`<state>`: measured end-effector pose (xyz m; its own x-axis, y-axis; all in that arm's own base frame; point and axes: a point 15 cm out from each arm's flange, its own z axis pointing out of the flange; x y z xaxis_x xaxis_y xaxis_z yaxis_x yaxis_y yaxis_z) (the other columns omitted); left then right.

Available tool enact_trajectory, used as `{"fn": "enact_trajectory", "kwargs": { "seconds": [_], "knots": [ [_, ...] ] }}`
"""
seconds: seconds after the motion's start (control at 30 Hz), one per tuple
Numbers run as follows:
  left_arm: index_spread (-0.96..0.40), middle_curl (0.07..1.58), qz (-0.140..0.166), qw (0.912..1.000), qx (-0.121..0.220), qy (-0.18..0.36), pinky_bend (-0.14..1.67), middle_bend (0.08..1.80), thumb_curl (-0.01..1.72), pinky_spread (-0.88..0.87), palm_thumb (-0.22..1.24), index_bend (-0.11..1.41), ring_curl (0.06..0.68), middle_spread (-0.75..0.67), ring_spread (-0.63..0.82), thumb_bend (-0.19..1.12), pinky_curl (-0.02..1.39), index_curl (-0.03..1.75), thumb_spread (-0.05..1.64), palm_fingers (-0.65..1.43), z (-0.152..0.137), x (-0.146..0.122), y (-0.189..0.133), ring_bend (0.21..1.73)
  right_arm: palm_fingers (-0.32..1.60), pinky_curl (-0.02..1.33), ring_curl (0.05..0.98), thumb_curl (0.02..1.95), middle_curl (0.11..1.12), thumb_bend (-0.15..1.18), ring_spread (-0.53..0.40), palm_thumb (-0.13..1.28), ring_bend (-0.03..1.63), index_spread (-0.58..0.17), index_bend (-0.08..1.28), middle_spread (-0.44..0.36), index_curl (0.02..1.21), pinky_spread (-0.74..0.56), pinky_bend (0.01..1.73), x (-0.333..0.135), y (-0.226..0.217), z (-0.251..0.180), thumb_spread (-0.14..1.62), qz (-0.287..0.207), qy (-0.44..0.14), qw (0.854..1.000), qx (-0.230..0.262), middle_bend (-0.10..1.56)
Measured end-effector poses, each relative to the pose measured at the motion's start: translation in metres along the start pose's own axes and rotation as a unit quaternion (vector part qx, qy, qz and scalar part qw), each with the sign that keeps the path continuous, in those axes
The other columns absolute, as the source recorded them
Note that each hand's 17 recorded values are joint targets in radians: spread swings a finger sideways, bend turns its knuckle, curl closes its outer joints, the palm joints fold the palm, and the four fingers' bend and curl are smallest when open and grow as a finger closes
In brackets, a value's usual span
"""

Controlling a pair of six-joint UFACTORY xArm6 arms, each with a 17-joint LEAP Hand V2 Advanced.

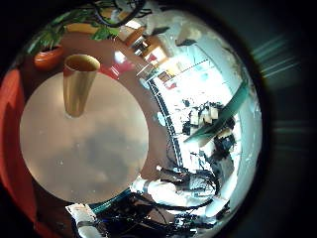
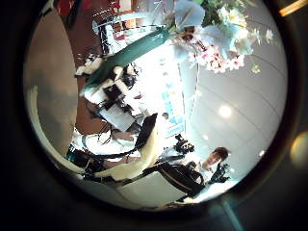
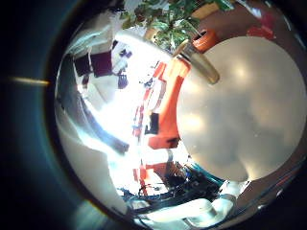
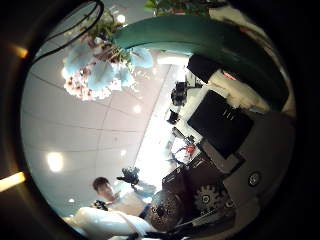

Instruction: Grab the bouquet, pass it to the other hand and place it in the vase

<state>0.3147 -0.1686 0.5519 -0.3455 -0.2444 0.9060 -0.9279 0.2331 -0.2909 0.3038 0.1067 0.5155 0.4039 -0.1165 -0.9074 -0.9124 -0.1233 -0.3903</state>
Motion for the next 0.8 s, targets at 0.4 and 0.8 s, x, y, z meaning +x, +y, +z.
{"fn": "enact_trajectory", "kwargs": {
  "seconds": [0.4, 0.8],
  "knots": [
    [0.11, 0.38, -0.014, 0.9928, -0.038, 0.113, 0.16, 0.27, 0.34, 0.47, 0.26, 0.22, 0.169, 0.27, 0.5, -0.03, 0.26, 0.4, 0.99, 0.32, 0.009, 0.034, 0.007, 0.48, 1.13, 0.76, 0.666, 1.33, 0.79, 0.05, -0.183, 1.09, 1.49, -0.231, 1.16, -0.13, 0.92, -0.21, 1.31, 0.01, 0.018, 0.04, 0.9, 0.003, 0.021, 0.997, -0.075, 1.37],
    [-0.08, 0.61, -0.059, 0.979, -0.095, 0.171, 0.38, 0.79, 0.37, 0.05, 0.43, 0.14, 0.235, -0.14, 0.0, 0.0, 0.26, 0.47, 1.0, 0.9, 0.018, 0.036, 0.01, 0.74, 1.13, 0.81, 0.667, 1.37, 0.79, 0.04, -0.183, 1.09, 1.48, -0.229, 1.17, -0.13, 0.92, -0.21, 1.29, 0.027, 0.022, 0.06, 0.91, 0.006, 0.06, 0.993, -0.104, 1.37]
  ]
}}
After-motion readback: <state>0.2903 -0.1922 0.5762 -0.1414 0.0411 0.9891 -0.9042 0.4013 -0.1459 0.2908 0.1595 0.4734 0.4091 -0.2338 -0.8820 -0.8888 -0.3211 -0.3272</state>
